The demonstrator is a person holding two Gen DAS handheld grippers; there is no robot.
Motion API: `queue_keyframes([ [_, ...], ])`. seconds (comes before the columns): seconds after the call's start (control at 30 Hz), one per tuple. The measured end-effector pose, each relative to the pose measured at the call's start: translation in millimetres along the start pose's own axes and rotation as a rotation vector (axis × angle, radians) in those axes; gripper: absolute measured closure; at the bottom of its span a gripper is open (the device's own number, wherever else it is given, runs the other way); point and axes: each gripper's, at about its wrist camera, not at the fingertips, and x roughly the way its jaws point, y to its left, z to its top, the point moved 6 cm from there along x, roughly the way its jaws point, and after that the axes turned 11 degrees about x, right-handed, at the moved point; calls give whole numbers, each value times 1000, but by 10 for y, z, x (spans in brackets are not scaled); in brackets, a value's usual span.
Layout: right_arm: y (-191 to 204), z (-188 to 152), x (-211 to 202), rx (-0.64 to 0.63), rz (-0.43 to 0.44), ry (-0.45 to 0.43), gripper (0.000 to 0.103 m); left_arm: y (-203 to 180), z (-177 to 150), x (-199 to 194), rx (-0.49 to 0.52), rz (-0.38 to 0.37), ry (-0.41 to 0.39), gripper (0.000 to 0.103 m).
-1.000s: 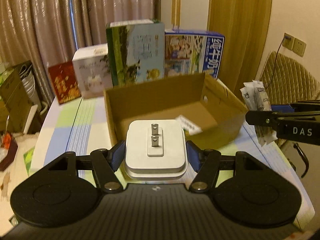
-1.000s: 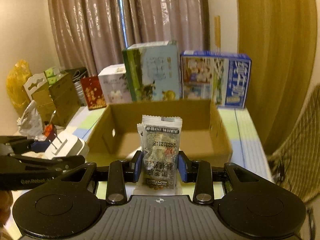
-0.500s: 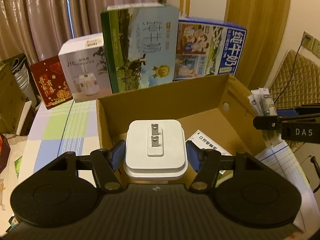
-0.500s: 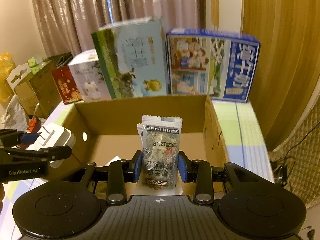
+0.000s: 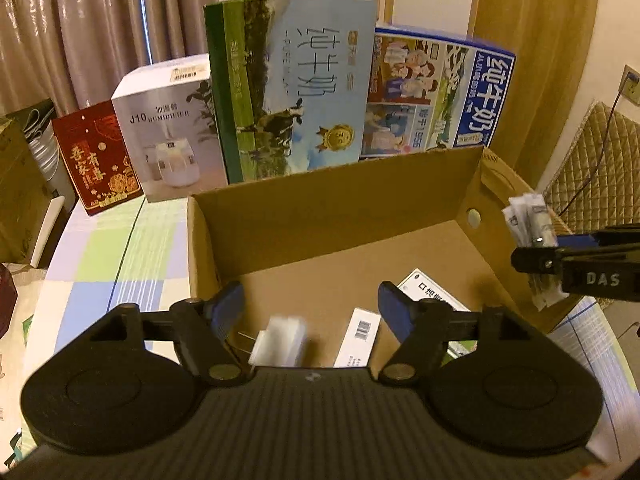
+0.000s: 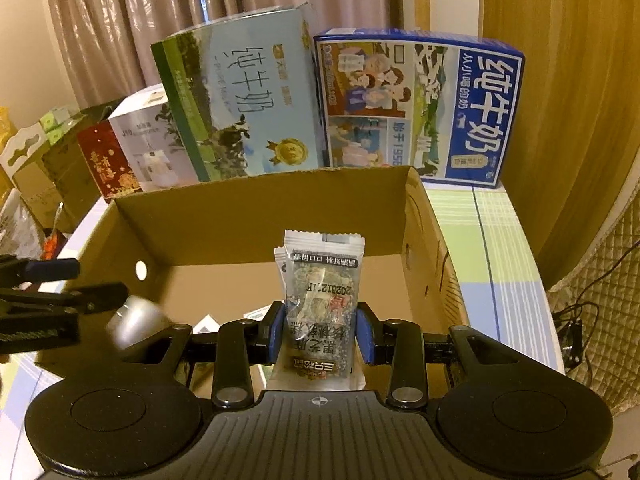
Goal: Organize objects
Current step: 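Carry the adapter and snack packet into the cardboard box and release both, then withdraw both tools back toward the remaining items on the table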
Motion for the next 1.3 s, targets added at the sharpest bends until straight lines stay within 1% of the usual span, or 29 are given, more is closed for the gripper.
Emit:
queue_keyframes([
  [0.1, -6, 21, 20, 8, 16, -11, 68, -5, 22, -61, 6, 0, -16, 34],
  [0.13, -7, 37, 16, 17, 31, -18, 61, -8, 27, -83, 4, -2, -20, 34],
  [0.17, -19, 51, -1, 28, 38, -24, 47, -10, 30, -104, 3, -3, -24, 34],
  [0.2, -31, 61, -29, 37, 39, -35, 42, -15, 28, -128, 4, -2, -26, 34],
  [0.23, -30, 73, -58, 39, 41, -44, 40, -27, 22, -160, 7, 0, -30, 34],
  [0.33, -44, 78, -186, 38, 43, -60, 40, -64, -20, -266, 16, 0, -40, 32],
  [0.47, -72, 32, -447, 39, 43, -82, 37, -104, -108, -485, 13, 3, -57, 31],
  [0.53, -69, -23, -645, 33, 44, -101, 34, -131, -156, -626, 20, 12, -69, 31],
  [0.6, -50, -109, -861, 25, 51, -121, 30, -163, -226, -797, 14, 16, -85, 27],
  [0.63, -42, -161, -961, 23, 53, -130, 28, -181, -260, -876, 13, 16, -91, 27],
  [0.8, 26, -532, -1440, 30, 82, -151, 23, -338, -500, -1293, 15, 27, -116, 23],
  [0.9, 58, -836, -1709, 27, 91, -169, 22, -456, -715, -1515, 17, 30, -124, 21],
  [1.0, 29, -1156, -1894, 44, 83, -177, 20, -577, -962, -1668, 13, 30, -123, 20],
  [1.13, -66, -1596, -2045, 86, 62, -169, 19, -720, -1339, -1817, 1, 22, -111, 19],
  [1.3, -126, -2117, -2020, 103, 29, -141, 19, -856, -1774, -1847, 8, 16, -90, 18],
])
